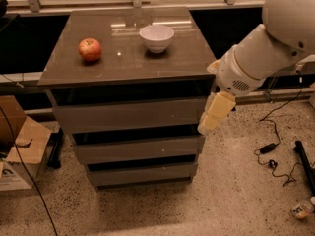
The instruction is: Open top drawer
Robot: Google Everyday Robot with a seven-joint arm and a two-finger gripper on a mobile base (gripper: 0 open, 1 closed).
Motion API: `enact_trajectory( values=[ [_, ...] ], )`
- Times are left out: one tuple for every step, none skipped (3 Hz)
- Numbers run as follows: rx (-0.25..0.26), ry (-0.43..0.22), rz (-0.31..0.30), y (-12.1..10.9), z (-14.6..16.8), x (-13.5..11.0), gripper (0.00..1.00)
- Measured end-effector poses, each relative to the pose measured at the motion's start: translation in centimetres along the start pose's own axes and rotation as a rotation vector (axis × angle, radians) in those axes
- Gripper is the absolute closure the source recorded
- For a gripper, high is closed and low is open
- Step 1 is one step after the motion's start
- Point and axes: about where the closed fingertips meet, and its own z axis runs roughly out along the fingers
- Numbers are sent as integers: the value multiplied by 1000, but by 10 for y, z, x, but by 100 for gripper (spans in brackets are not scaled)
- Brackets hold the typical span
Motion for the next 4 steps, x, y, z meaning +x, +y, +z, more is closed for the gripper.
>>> enact_trajectory(
  values=[
    [8,-28,14,-3,23,-11,0],
    [12,-87,48,-16,90,-28,0],
    [7,-113,78,-24,132,-32,0],
    [16,-152,111,-44,175,-32,0]
  ],
)
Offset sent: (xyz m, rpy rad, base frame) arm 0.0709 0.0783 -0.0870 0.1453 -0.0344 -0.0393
